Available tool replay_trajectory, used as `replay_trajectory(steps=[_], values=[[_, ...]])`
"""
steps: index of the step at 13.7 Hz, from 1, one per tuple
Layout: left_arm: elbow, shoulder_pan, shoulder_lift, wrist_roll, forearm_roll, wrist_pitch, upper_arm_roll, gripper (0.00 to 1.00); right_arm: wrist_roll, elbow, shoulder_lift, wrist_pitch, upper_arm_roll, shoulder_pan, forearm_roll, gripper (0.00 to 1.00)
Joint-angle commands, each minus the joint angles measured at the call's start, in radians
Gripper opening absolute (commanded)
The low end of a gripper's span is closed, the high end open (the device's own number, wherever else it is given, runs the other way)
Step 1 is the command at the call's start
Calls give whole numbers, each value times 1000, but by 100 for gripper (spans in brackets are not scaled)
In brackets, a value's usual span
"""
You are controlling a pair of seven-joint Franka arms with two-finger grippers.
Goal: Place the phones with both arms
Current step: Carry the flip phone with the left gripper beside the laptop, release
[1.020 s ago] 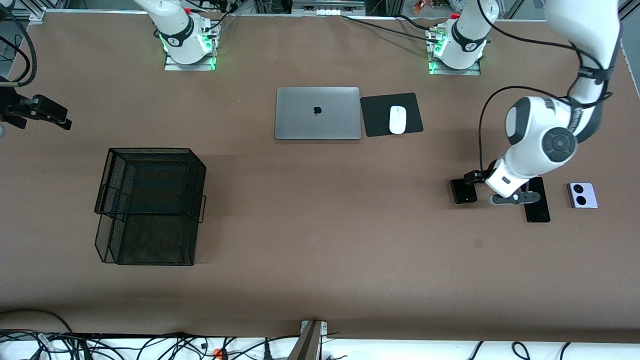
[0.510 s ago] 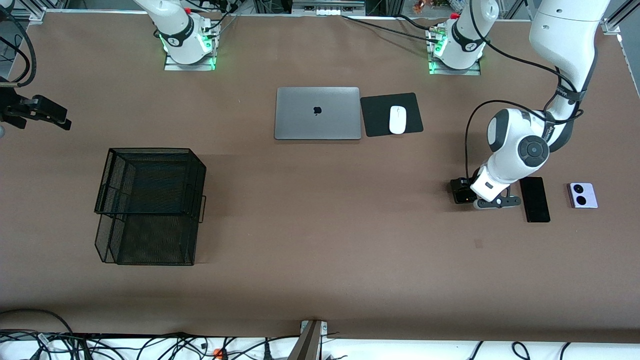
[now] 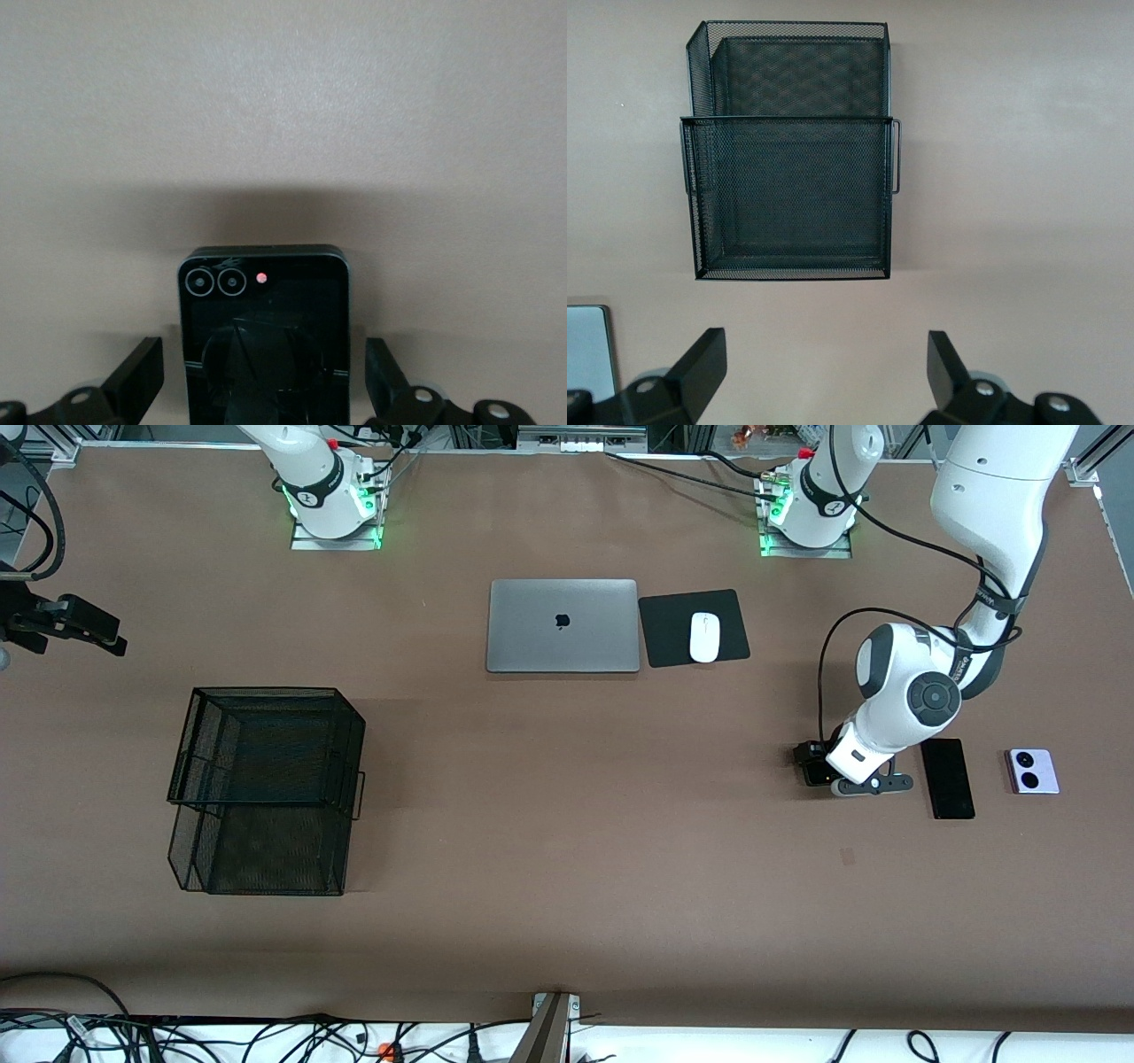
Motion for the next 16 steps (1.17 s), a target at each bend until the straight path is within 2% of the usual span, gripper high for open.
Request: replay_trajectory(steps=[1, 3, 4, 5, 8, 9, 11, 12, 14, 16], values=[[4, -4, 24, 0, -22, 15, -1, 100, -13, 7, -1, -4, -8, 6, 16, 100], [6, -6, 24, 0, -22, 13, -1, 58, -15, 7, -1, -4, -8, 6, 16, 100], [7, -6, 24, 2, -22, 10, -1, 40, -15, 7, -1, -4, -8, 6, 16, 100], [12, -6, 21, 3, -22, 4, -2, 32, -15, 7, -1, -4, -8, 6, 16, 100], [56, -6, -16, 8, -22, -69, -2, 30, -15, 7, -1, 1, -8, 6, 16, 100], [119, -6, -30, 8, -22, -184, -2, 30, -15, 7, -1, -2, -8, 6, 16, 100], [308, -9, -25, 2, -22, -453, -42, 30, -15, 7, 1, -2, -8, 6, 16, 100], [394, -20, -22, -3, -22, -547, -54, 30, -15, 7, 1, -1, -8, 6, 16, 100], [499, -75, 7, -35, -25, -605, -79, 30, -16, 7, 1, -4, -8, 6, 14, 100], [550, -162, 60, -113, -74, -597, -86, 30, -16, 7, 1, -2, -8, 6, 16, 100]])
